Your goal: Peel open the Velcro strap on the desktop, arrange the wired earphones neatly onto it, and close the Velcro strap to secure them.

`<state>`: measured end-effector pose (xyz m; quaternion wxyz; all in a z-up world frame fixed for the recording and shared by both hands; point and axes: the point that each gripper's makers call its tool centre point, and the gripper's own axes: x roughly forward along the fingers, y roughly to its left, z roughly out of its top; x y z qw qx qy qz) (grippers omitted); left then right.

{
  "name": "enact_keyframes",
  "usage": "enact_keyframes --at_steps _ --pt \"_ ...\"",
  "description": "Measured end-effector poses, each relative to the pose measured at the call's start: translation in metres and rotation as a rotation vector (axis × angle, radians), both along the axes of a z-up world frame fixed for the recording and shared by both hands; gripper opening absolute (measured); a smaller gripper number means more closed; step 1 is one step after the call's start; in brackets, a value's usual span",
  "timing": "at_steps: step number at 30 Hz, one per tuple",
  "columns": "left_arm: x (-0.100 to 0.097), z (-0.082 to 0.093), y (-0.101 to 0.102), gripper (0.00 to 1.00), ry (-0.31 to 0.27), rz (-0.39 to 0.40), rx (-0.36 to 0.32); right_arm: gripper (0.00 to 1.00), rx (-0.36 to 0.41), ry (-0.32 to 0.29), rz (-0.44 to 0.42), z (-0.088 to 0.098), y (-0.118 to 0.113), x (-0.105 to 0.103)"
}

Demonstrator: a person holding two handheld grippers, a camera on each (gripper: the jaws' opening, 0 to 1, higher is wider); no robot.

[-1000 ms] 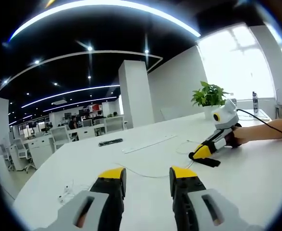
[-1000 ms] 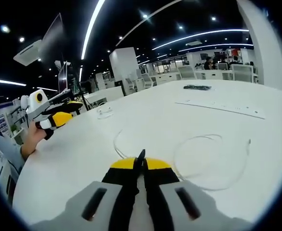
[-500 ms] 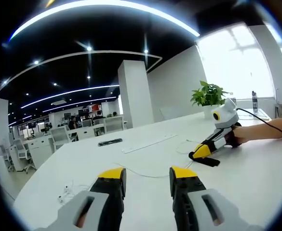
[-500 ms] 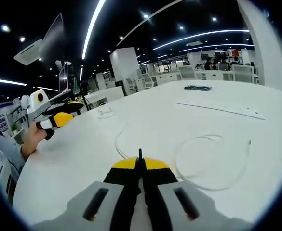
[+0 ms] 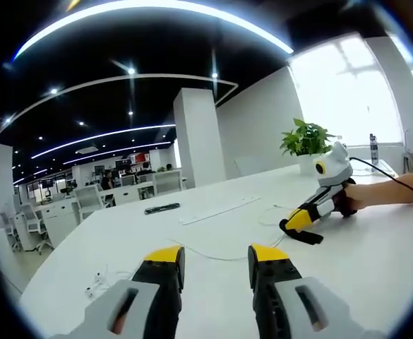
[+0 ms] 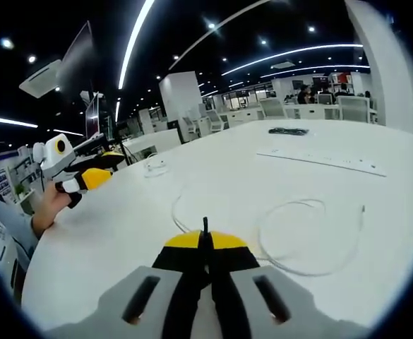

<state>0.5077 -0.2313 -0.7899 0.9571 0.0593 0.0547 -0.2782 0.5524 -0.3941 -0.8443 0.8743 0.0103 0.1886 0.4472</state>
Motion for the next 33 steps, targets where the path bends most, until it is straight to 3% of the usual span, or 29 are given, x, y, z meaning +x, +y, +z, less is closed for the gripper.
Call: enact_keyframes --at_steps 20,33 --pt "0.0 -0.001 0.0 0.4 0.0 0.001 0.007 0.03 0.023 0.006 0.016 0.001 0.003 -0.028" --pt "0.001 -0.001 0.0 0.4 -0.003 0.002 0.014 0.03 0.017 0.008 0.007 -0.002 -0.002 -0.034"
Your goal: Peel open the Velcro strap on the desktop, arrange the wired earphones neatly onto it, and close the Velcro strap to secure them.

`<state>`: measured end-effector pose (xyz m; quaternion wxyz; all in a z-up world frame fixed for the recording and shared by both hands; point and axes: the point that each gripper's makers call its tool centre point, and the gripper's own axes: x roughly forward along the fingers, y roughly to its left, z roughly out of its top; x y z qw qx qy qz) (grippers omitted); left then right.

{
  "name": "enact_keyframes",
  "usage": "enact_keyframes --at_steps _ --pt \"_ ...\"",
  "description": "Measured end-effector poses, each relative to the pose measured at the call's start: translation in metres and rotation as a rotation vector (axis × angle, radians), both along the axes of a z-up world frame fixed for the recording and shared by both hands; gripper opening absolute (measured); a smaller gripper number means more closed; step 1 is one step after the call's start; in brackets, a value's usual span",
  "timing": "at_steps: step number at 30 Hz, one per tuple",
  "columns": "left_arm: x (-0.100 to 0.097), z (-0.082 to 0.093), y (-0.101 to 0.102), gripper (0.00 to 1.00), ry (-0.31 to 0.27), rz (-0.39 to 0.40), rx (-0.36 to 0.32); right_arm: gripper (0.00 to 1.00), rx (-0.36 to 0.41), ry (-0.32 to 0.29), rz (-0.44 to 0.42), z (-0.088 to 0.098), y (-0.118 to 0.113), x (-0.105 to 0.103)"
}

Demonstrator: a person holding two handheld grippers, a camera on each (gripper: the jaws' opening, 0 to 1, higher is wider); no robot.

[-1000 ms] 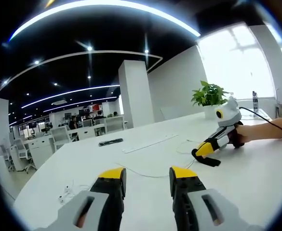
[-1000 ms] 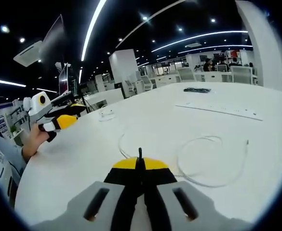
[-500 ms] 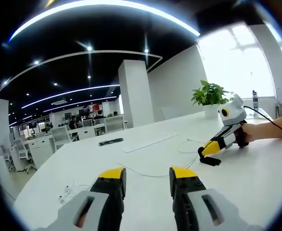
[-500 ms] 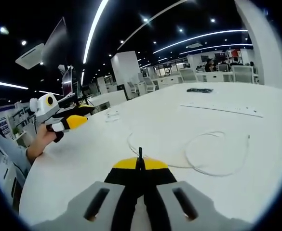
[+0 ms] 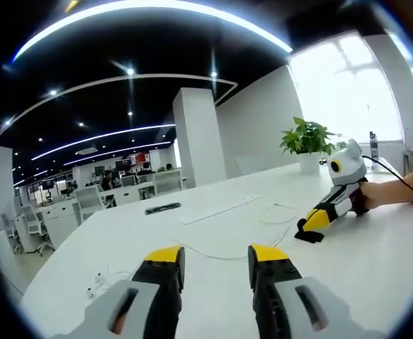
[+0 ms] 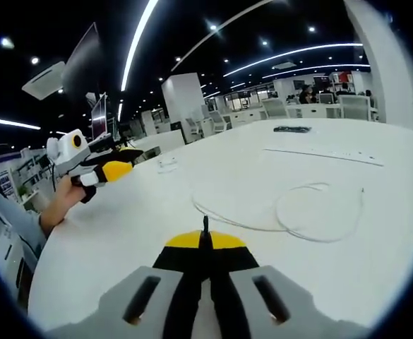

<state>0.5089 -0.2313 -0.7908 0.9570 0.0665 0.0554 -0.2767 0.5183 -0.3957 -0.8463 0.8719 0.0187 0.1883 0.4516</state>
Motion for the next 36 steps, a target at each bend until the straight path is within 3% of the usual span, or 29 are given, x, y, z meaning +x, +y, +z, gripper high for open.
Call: enact_keyframes --at_steps 12,28,29,36 --pt "0.0 0.001 0.001 0.4 0.001 0.001 -0.008 0.03 -0.026 -0.025 0.003 -0.001 -0.001 -0.008" --pt "-0.001 -0.001 -0.001 0.4 0.003 -0.004 -0.002 0.02 -0.01 -0.024 0.025 0.003 -0.005 -0.043" --pt "-0.001 -0.001 -0.001 0.4 0.003 -0.003 -0.002 0.02 -0.049 -0.059 0.015 0.001 -0.008 -0.043" --pt "-0.002 -0.002 -0.001 0.4 0.008 -0.008 -0.001 0.02 -0.06 -0.058 0.038 0.0 -0.008 -0.063"
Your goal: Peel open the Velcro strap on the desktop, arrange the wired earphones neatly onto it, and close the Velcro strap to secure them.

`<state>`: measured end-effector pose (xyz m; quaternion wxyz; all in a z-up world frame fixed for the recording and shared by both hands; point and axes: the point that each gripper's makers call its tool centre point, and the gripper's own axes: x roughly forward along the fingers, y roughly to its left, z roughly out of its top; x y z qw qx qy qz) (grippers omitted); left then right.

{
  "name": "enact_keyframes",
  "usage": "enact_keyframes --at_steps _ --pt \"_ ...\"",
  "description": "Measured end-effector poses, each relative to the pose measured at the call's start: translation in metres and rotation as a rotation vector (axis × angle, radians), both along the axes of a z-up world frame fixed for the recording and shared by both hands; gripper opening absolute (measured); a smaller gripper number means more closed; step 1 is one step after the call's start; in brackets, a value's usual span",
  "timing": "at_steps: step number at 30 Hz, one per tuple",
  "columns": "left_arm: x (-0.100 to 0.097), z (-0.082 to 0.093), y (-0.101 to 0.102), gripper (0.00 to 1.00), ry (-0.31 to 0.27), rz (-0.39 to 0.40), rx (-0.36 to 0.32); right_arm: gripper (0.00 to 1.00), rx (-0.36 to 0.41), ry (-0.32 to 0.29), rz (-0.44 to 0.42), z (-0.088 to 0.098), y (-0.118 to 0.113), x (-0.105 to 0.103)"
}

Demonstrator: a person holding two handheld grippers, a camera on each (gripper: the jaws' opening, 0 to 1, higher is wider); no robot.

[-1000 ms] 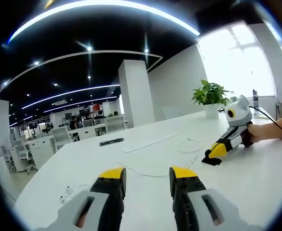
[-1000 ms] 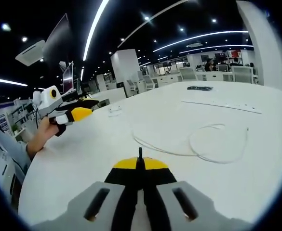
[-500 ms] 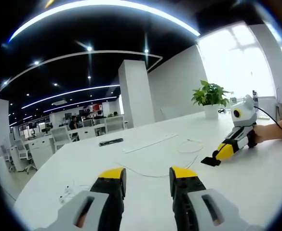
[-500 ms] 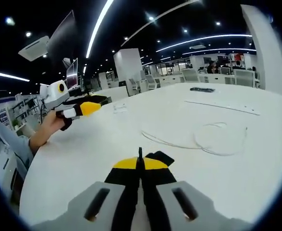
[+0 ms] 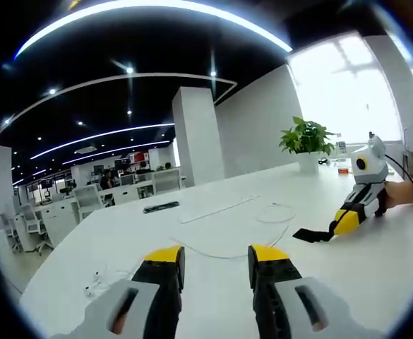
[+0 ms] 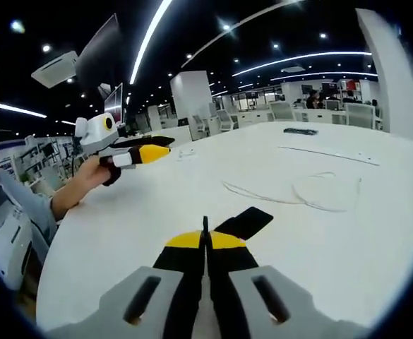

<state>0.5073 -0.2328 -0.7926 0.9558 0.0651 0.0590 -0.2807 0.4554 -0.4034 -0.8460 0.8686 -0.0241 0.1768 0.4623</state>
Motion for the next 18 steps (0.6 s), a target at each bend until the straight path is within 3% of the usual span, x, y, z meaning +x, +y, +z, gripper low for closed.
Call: enact_keyframes --at_steps 7,10,15,18 --pt "0.003 -0.002 0.0 0.39 0.002 0.001 0.002 0.02 0.004 -0.016 -0.008 0.005 -0.008 -0.011" --pt "0.003 -0.002 0.0 0.39 0.002 0.002 0.003 0.02 0.062 0.038 0.05 0.01 0.002 -0.028" --pt "0.004 -0.004 0.0 0.39 0.007 0.003 0.006 0.03 -0.044 -0.079 0.042 0.011 0.002 -0.037" --pt "0.004 -0.005 0.0 0.39 0.007 0.003 0.009 0.03 -0.017 -0.059 0.027 0.011 -0.001 -0.035"
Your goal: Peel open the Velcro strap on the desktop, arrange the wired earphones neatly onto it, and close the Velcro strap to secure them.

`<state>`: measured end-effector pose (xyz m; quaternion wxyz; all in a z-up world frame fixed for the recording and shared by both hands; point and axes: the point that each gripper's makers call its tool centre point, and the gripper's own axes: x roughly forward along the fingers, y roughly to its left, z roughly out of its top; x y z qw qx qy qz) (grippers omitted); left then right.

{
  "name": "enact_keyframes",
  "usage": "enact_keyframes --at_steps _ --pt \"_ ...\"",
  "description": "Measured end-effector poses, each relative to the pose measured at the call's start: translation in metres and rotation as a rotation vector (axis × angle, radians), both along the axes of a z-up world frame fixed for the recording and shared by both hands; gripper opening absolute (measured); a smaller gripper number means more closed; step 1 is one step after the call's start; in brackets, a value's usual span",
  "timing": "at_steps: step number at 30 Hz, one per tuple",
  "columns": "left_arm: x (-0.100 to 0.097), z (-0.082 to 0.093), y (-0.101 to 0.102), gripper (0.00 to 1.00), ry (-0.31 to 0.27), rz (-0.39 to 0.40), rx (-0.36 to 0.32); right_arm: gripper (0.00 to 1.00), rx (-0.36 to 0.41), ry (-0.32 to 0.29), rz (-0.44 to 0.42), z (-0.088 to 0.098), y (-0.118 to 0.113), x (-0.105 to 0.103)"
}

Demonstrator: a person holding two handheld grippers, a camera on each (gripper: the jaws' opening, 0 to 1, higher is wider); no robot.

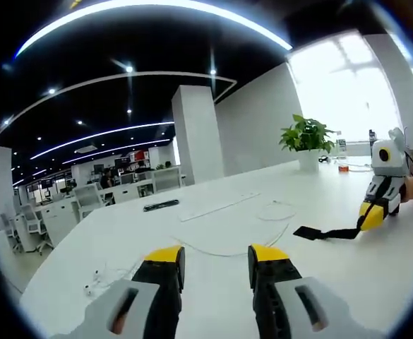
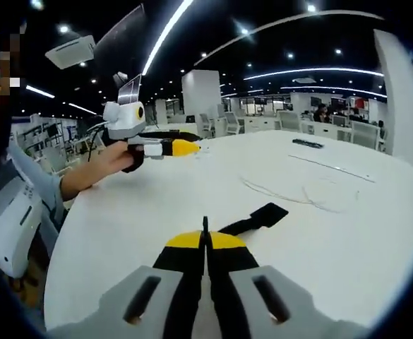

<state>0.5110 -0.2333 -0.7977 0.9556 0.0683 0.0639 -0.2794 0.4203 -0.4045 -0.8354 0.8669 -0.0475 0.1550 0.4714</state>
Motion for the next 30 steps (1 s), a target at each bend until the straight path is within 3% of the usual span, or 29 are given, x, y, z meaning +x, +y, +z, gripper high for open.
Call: enact_keyframes --at_steps 8,20,27,30 --pt "0.001 0.002 0.003 0.39 0.0 0.007 -0.006 0.06 0.086 0.03 -0.06 0.017 -0.012 0.01" --pt "0.002 0.011 0.009 0.39 -0.02 0.015 -0.024 0.06 0.081 -0.004 -0.072 0.05 -0.013 -0.004" --pt "0.006 0.014 0.03 0.39 -0.06 0.054 0.024 0.06 0.085 -0.053 -0.031 0.07 0.012 0.003" --pt "0.004 0.015 0.036 0.39 -0.086 0.032 0.035 0.06 0.087 -0.061 -0.002 0.072 0.029 0.009"
